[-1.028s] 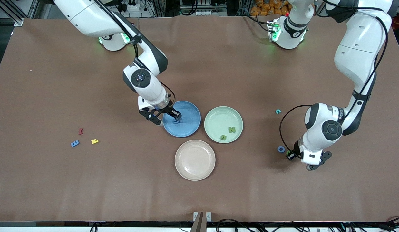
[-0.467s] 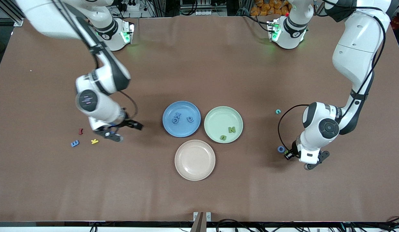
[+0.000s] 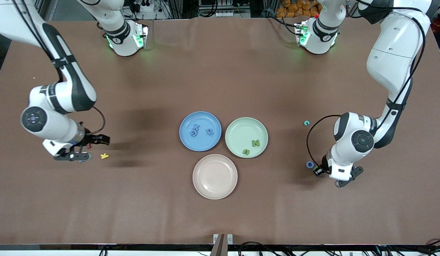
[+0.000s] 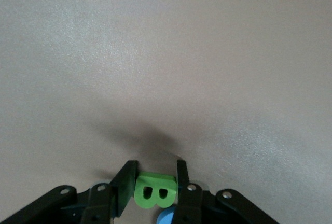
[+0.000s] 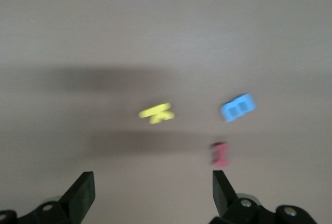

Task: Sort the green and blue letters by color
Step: 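Grasp blue E with the right gripper while the left gripper carries B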

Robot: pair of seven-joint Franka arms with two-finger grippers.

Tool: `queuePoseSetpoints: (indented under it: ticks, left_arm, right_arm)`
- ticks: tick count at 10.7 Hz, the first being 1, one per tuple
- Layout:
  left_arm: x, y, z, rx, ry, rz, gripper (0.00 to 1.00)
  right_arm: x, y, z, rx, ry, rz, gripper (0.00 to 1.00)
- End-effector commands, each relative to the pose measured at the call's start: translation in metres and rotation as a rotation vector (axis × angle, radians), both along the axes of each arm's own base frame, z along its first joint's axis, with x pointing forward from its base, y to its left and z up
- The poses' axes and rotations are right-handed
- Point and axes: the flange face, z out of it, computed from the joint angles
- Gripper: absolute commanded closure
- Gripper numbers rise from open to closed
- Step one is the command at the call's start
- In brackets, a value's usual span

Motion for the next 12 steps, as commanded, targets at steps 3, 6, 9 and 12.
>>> queuePoseSetpoints:
  ticks: [3, 6, 9, 12]
  left_arm:
    - [-0.004, 0.007, -0.003, 0.018, -0.014, -0.039, 0.76]
    - [-0.002, 0.01, -0.002, 0.022, -0.017, -0.049, 0.77]
    - [-0.001, 0.013, 0.003, 0.029, -0.018, -0.066, 0.79]
    - [0.003, 0.024, 0.022, 0.05, -0.003, -0.07, 0.79]
  right_arm:
    - [0.025, -0.085, -0.05, 0.01, -0.068, 0.342, 0.01]
    - [0.03, -0.098, -0.058, 0.01, -0.097, 0.457, 0.06]
    - [0.026, -0.116, -0.076, 0.07, -0.089, 0.438, 0.11]
    - [0.021, -0.12, -0.093, 0.13, -0.08, 0.423, 0.19]
